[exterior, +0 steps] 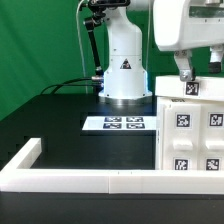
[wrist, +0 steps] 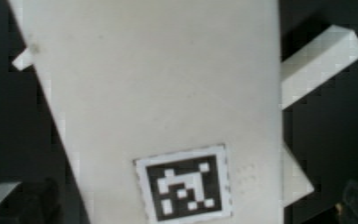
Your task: Assemble cabinet
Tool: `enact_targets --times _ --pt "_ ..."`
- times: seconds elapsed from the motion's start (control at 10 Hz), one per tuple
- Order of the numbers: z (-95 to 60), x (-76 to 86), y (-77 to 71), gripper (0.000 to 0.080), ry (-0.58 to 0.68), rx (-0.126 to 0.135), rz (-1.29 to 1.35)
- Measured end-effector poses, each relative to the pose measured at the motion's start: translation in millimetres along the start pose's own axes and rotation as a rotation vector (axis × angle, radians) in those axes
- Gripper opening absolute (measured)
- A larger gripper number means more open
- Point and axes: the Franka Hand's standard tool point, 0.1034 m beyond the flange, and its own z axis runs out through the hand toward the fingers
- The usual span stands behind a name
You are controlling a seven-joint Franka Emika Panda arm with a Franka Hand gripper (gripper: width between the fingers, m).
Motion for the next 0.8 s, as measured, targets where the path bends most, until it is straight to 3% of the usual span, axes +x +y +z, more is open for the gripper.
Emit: enact_targets --times 0.4,0.6,0.8 --pt "7.8 -3.0 -1.0 0.0797 -0.01 0.006 0.023" --pt "11.0 -5.5 0.3 0.0553 -0.015 0.007 0.027" --pt "11.1 -6.0 0.7 0.0557 -0.016 0.006 0.041"
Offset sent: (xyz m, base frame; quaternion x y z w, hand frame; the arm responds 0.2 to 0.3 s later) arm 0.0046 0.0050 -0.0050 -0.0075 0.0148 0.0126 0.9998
